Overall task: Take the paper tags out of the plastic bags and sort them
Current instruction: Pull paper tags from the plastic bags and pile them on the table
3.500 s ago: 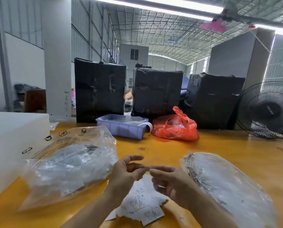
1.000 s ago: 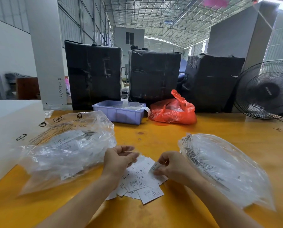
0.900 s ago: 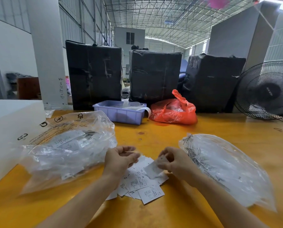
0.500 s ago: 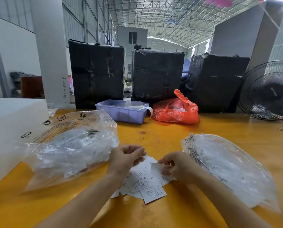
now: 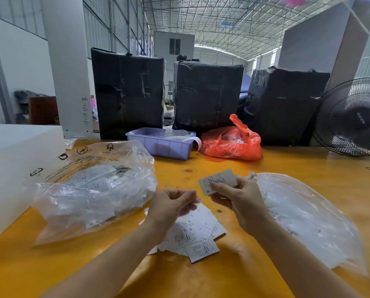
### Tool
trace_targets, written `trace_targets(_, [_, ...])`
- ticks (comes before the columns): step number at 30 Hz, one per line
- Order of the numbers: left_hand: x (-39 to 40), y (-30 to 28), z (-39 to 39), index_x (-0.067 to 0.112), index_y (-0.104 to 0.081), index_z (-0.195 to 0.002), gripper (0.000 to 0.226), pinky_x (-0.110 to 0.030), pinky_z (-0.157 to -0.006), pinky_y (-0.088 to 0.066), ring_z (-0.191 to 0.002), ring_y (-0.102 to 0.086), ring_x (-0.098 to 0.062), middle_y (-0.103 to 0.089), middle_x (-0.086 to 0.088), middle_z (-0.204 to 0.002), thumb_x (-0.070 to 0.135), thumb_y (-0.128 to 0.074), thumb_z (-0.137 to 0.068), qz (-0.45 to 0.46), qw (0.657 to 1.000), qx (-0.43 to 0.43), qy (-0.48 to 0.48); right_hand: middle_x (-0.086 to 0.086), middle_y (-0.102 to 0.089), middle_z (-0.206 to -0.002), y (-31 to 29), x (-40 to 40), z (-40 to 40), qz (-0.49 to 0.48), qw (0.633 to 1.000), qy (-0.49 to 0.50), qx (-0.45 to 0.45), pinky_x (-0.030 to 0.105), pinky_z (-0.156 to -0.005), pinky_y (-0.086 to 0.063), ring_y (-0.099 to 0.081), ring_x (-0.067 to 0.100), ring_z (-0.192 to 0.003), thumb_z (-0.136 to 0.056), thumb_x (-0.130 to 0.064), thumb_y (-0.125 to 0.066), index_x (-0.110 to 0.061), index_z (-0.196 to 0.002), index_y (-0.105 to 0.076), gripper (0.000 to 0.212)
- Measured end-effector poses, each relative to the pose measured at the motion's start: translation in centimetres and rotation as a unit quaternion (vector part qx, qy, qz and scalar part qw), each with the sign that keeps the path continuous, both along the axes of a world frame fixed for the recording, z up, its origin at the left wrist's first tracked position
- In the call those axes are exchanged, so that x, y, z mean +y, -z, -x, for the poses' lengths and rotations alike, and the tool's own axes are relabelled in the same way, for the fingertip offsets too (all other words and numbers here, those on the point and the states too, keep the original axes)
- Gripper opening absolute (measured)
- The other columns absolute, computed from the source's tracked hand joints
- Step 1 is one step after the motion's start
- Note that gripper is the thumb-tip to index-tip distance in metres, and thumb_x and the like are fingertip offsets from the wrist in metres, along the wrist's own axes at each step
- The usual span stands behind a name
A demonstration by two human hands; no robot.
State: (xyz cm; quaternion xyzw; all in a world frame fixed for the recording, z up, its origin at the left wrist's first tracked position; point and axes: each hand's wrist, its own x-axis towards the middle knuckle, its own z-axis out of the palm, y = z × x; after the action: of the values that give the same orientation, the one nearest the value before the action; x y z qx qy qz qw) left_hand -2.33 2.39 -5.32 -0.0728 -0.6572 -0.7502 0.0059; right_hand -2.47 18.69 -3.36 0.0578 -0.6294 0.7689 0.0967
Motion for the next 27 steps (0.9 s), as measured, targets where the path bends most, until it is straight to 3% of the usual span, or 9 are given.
trace_targets(9, [0.0,0.1,0.0,0.004,-0.072,-0.084,0.015,-0.028,-0.075,-0.054,-0.070,-0.068,-0.014,-0.075,-0.009,-0.085,0.017,-0.067,-0.082,-0.014,0.999,-0.030,0.020,0.010,-0.071,-0.072,0.6,-0.7,-0.2,-0.126,0.986,0.069,0.084,0.023,-0.059,-0.056,-0.070,0.019,-0.064,-0.079,-0.005,-0.072,-0.006,-0.080,-0.065,0.007])
trace_targets(16, [-0.1,-0.1,0.0,0.009,-0.075,-0.075,0.020,-0.021,-0.064,-0.056,-0.070,-0.070,-0.014,-0.075,-0.010,-0.086,0.027,-0.072,-0.066,-0.045,0.995,-0.068,0.050,0.010,-0.070,-0.074,0.4,-0.9,-0.6,-0.200,0.967,0.099,0.121,0.042,-0.068,-0.056,-0.068,0.026,-0.072,-0.081,-0.008,-0.071,-0.007,-0.079,-0.063,0.008])
trace_targets(20, [-0.2,-0.1,0.0,0.008,-0.074,-0.075,0.020,-0.020,-0.060,-0.055,-0.068,-0.069,-0.014,-0.075,-0.011,-0.085,0.025,-0.073,-0.067,-0.059,0.994,-0.072,0.064,0.008,-0.068,-0.070,0.4,-1.1,-0.8,-0.246,0.954,0.114,0.129,0.044,-0.058,-0.052,-0.065,0.027,-0.065,-0.082,-0.010,-0.071,-0.006,-0.079,-0.062,0.010])
trace_targets(23, [-0.2,-0.1,0.0,0.006,-0.074,-0.080,0.022,-0.019,-0.060,-0.055,-0.065,-0.068,-0.012,-0.075,-0.009,-0.083,0.024,-0.072,-0.068,-0.058,0.995,-0.065,0.057,0.001,-0.060,-0.060,0.5,-1.2,-0.9,-0.275,0.949,0.084,0.127,0.031,-0.046,-0.044,-0.052,0.010,-0.050,-0.080,-0.010,-0.072,-0.009,-0.076,-0.062,0.012])
trace_targets(25, [-0.2,-0.1,0.1,0.002,-0.073,-0.084,0.027,-0.019,-0.060,-0.055,-0.063,-0.066,-0.013,-0.074,-0.011,-0.081,0.022,-0.072,-0.066,-0.066,0.995,-0.062,0.039,0.002,-0.062,-0.061,0.5,-1.2,-1.0,-0.287,0.949,0.059,0.116,0.030,-0.049,-0.045,-0.054,0.008,-0.052,-0.079,-0.008,-0.073,-0.009,-0.074,-0.063,0.011])
trace_targets(27, [-0.3,-0.1,0.2,-0.003,-0.071,-0.087,0.031,-0.020,-0.058,-0.054,-0.060,-0.064,-0.015,-0.072,-0.014,-0.078,0.017,-0.074,-0.065,-0.079,0.995,-0.065,0.015,0.008,-0.067,-0.066,0.4,-1.2,-1.0,-0.286,0.952,0.045,0.097,0.039,-0.059,-0.051,-0.062,0.018,-0.060,-0.079,-0.005,-0.072,-0.007,-0.075,-0.063,0.010])
